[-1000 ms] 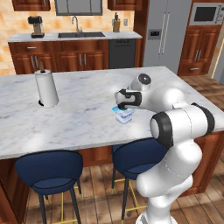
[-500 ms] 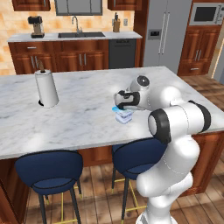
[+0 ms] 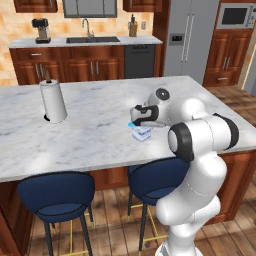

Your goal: Stack the yogurt containers by placing the smaller containers on top of the larger containers.

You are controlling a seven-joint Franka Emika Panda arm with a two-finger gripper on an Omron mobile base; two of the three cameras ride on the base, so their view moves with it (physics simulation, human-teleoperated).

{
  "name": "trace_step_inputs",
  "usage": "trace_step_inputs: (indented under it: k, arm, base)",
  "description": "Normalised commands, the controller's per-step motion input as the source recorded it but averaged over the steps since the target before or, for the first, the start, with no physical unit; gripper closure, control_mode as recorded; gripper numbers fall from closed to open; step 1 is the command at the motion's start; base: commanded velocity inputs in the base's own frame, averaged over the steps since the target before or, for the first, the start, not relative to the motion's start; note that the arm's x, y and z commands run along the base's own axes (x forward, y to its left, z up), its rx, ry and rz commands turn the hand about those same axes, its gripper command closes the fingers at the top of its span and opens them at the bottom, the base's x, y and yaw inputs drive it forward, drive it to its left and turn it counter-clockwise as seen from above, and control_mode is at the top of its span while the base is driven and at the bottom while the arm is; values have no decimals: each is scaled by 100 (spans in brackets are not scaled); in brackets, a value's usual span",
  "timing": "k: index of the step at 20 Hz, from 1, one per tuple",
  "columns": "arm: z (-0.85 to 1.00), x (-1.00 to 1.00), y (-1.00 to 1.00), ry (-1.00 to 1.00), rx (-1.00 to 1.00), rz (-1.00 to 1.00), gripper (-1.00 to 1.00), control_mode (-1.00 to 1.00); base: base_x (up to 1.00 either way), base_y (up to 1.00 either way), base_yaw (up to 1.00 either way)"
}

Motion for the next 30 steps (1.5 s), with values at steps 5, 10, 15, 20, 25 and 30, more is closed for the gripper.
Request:
trace_step_inputs:
  k: [5, 10, 15, 20, 25, 30]
  arm:
    - [-7, 1, 0, 0, 0, 0, 100, -100]
    - [-7, 3, 0, 0, 0, 0, 100, -100]
    - [-1, 7, 0, 0, 0, 0, 100, -100]
    - [0, 13, 0, 0, 0, 0, 100, -100]
    - [0, 16, 0, 0, 0, 0, 100, -100]
    - [-4, 21, 0, 0, 0, 0, 100, -100]
  base:
    - [0, 0, 0]
    - [0, 0, 0]
    - [0, 0, 0]
    - [0, 0, 0]
    - [0, 0, 0]
    - [0, 0, 0]
